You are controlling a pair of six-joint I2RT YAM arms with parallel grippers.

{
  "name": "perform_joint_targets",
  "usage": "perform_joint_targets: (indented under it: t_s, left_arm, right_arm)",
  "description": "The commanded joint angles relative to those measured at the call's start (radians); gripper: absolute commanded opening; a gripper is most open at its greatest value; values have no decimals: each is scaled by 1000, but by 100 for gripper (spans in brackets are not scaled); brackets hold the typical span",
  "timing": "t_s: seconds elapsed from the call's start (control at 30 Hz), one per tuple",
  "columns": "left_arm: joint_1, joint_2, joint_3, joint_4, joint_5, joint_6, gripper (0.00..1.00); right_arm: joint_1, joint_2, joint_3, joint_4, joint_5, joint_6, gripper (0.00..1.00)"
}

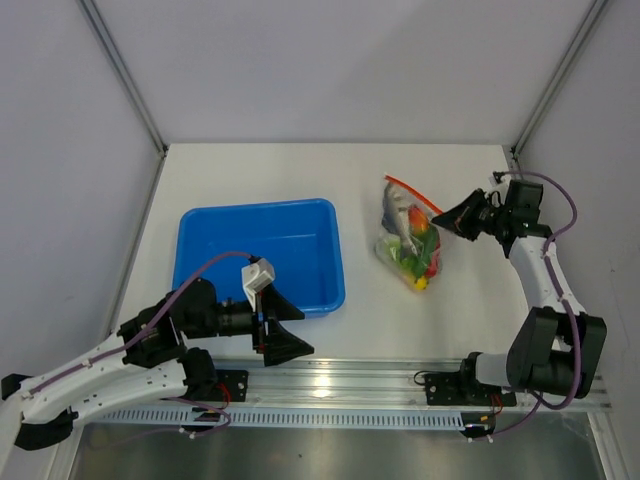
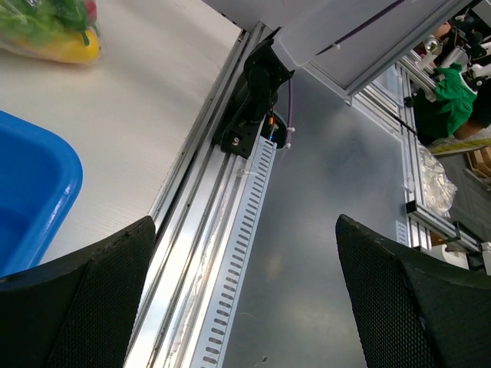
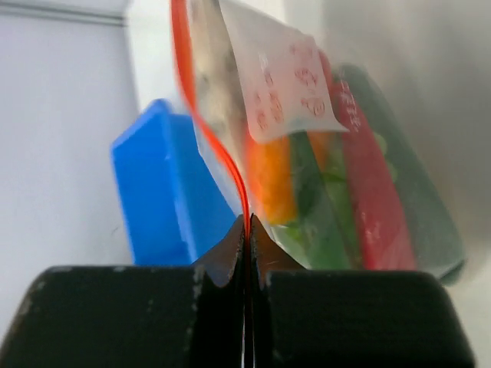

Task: Place the food in the zip-top bag and seal the zipper
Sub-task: Place the zipper food storage bag at the center of the board, then reset both arms

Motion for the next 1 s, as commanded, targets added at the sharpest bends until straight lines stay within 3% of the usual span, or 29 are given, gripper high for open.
perform_joint_targets:
  t_s: [0.0,0.13,0.17,0.33,0.37,0.4,0.43,0.53,0.6,0.7,0.87,0.97]
  left_arm:
    - [-7,17,-4,37,25,11,99]
    - [-7,44,-10,65,36,0,99]
    - [-7,48,-12,69,37,-3,99]
    - [-7,60,-21,91,31,-12,100]
    - [-7,63,-24,96,23,-12,99]
    - [-7,65,-23,99,16,-15,100]
    - [-7,65,-29,102,8,-18,100]
    - [-7,73,-39,119,-39,-38,99]
    - [-7,83,-50,134,-81,-61,99]
    - [-7,93,-72,160,-160,-110,99]
    - [-7,74,-138,232,-283,-170,100]
    - [-5,32,-220,353,-362,-225,99]
  right_arm:
    - [-41,31,-40,-55,62,-93,0]
    - [-58,34,-79,-96,228,-112,4]
    - [-58,31,-74,-107,265,-117,16]
    - [-58,-21,-54,-176,478,-150,47]
    - [-54,-35,-51,-189,510,-150,59]
    - [-47,-48,-39,-218,544,-150,64]
    - [-31,-79,-28,-238,609,-153,96]
    - [61,-128,47,-354,732,-179,99]
    - [141,-173,128,-505,935,-157,99]
    - [371,-274,156,-615,1030,-95,99]
    - [694,-502,23,-615,1056,118,99]
    - [790,-651,-96,-560,1110,190,100]
